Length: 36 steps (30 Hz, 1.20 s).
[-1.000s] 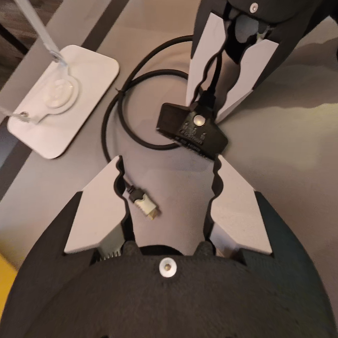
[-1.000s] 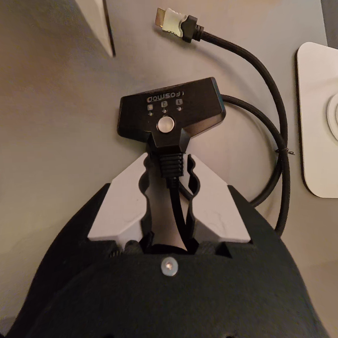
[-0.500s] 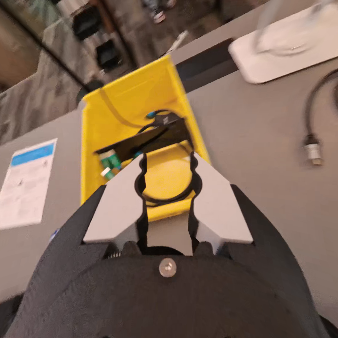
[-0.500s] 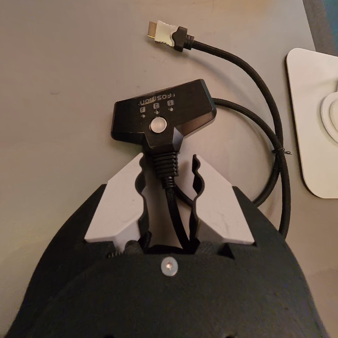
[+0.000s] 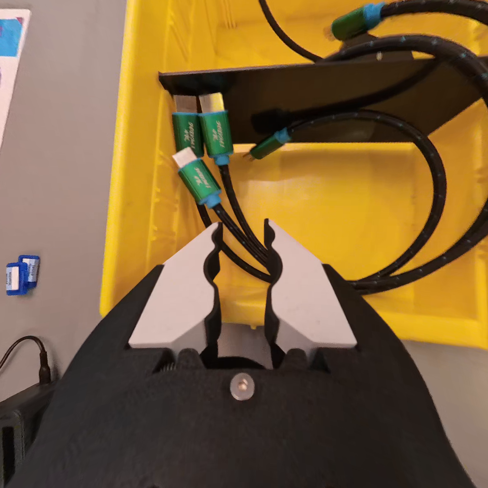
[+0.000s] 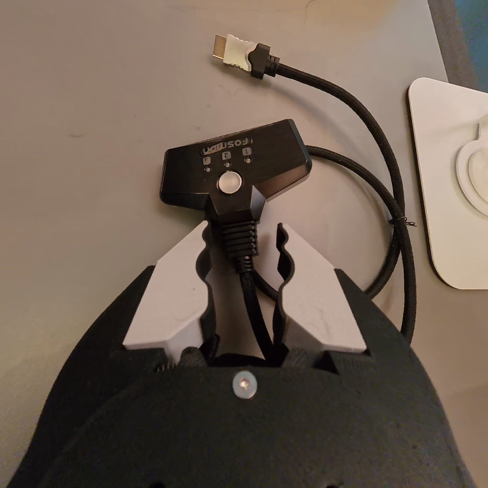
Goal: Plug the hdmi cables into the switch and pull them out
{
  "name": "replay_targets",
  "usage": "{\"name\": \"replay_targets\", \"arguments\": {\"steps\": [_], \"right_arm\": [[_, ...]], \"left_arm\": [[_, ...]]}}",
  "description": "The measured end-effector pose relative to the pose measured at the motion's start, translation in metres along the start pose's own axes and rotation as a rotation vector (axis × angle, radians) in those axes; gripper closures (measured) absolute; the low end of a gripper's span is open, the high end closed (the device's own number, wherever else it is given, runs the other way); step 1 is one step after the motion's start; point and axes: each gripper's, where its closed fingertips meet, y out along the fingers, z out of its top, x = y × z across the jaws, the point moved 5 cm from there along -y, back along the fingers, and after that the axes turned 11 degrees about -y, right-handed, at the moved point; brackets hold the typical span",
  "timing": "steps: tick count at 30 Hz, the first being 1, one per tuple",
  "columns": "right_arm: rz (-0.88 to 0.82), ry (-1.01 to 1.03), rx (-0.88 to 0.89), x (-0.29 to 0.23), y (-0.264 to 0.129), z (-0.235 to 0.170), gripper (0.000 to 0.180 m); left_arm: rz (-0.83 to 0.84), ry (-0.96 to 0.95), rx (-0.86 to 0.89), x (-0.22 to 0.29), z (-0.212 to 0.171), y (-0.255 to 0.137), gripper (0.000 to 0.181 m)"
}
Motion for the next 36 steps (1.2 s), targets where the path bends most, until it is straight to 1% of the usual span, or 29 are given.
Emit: {"name": "replay_targets", "arguments": {"steps": [5,10,21,27,33,36], "right_arm": [[-0.001,-0.006,-0.001,0.000,0.000,0.000,0.133],[-0.002,-0.007,-0.001,0.000,0.000,0.000,0.134],[-0.004,-0.008,-0.002,0.000,0.000,0.000,0.134],[-0.005,-0.008,-0.004,0.000,0.000,0.000,0.134],[-0.005,-0.008,-0.004,0.000,0.001,0.000,0.134],[-0.004,-0.009,-0.004,0.000,0.001,0.000,0.134]], "left_arm": [[0.025,0.000,0.004,-0.007,0.004,0.004,0.171],[-0.004,-0.013,0.025,-0.008,0.004,0.003,0.173],[-0.014,0.033,0.197,-0.003,0.023,-0.026,0.174],[-0.019,0.145,0.254,0.007,0.038,-0.049,0.175],[-0.024,0.309,0.236,0.019,0.057,-0.077,0.177],[0.006,0.388,0.234,0.022,0.069,-0.092,0.177]]}}
